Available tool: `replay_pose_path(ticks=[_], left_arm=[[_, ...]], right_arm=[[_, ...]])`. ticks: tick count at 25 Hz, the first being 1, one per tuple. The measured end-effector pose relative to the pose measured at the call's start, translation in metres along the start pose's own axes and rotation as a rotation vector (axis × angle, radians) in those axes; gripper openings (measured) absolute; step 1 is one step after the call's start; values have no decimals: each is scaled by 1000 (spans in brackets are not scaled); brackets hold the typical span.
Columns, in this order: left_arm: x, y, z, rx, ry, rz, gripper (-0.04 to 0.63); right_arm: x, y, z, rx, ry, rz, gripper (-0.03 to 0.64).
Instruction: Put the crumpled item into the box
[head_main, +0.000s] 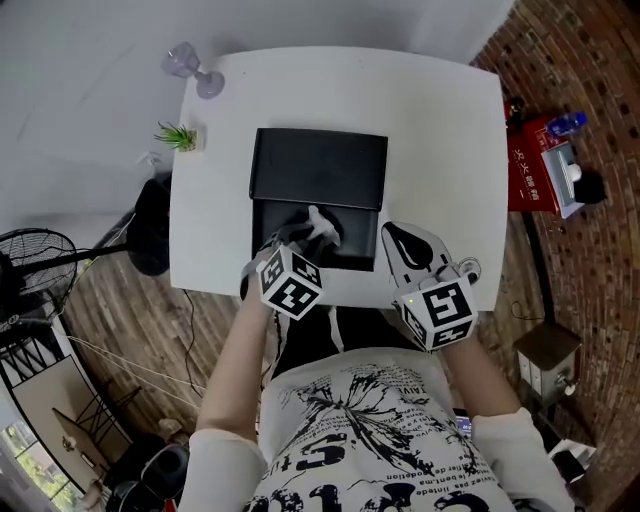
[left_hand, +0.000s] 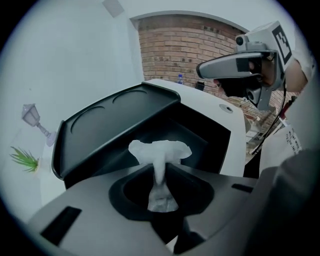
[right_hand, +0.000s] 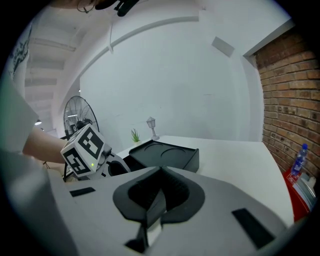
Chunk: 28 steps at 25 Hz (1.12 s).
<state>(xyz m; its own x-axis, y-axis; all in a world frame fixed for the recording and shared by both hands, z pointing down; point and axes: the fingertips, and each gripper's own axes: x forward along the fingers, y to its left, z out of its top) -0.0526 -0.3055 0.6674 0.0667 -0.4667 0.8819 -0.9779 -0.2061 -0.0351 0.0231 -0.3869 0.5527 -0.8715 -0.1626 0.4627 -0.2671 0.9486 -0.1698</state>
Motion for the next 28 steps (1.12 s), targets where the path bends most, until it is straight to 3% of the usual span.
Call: replay_pose_path(ticks=[5, 8, 11, 16, 24, 28], left_arm=[[-7, 0, 6, -58, -28, -38, 187], [-24, 2, 16, -48, -87, -51, 189], [-54, 9, 29, -45, -173, -29, 170], [-123, 38, 48, -125, -383, 48, 128], [-249, 79, 68, -127, -680, 190, 30], [-298, 94, 64, -130, -800, 239, 17]], right_arm=[[-4, 0, 7, 16, 1, -34, 15], [-6, 8, 17, 7, -13, -48, 15], [-9, 22, 28, -3, -28, -61, 15], [-19, 49, 55, -34, -77, -99, 15], [-43, 78, 122, -79, -225, -186, 15], [-53, 97, 144, -79, -294, -205, 15]])
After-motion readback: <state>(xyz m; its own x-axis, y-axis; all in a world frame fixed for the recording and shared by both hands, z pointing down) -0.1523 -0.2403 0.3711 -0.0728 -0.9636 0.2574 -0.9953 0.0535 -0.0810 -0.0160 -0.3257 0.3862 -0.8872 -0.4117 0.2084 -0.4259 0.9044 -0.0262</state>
